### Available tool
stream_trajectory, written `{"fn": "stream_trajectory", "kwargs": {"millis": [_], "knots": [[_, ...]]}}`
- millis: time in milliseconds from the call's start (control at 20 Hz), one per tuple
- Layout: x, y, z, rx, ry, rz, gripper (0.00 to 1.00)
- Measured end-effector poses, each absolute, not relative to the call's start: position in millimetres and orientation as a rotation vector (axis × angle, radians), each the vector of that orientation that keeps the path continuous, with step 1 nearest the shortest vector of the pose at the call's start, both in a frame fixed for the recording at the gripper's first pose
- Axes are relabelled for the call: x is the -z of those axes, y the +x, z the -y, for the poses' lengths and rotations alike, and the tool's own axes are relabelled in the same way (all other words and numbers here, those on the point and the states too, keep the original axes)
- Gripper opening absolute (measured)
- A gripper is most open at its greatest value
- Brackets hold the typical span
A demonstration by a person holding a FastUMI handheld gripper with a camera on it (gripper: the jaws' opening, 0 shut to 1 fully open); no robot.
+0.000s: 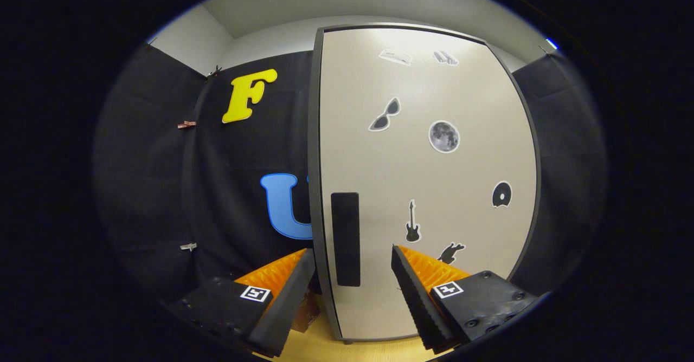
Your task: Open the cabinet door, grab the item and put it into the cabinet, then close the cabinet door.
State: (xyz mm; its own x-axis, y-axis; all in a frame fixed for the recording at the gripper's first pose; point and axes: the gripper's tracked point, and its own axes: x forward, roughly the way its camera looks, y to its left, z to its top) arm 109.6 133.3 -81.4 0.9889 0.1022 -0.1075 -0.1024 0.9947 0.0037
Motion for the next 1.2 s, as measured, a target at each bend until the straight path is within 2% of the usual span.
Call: {"fn": "stream_trajectory", "kwargs": {"millis": [100,200,350,400,550,600,650,700,850,950,1000,1150,1200], "knots": [[85,120,-136,-0.082,-0.016,-0.1,0.93],[89,131,-134,-0.05,-0.041,-0.091,0.87],[103,145,-134,-0.024,-0.071,-0.116,0.85],[105,149,-134,-0.019,-0.078,-0.118,0.78],[103,157,-138,-0.004,-0.079,-0.098,0.75],[101,160,-140,-0.002,-0.084,-0.094,0.61],[100,162,-140,0.005,-0.087,-0.092,0.55],[101,165,-138,0.014,-0.088,-0.095,0.54],[100,164,-139,0.027,-0.065,-0.102,0.37],[102,167,-136,0.02,-0.084,-0.099,0.36],[102,167,-137,0.023,-0.081,-0.108,0.28],[101,161,-137,0.007,-0.081,-0.131,0.28],[102,163,-135,0.001,-0.085,-0.135,0.13]]}}
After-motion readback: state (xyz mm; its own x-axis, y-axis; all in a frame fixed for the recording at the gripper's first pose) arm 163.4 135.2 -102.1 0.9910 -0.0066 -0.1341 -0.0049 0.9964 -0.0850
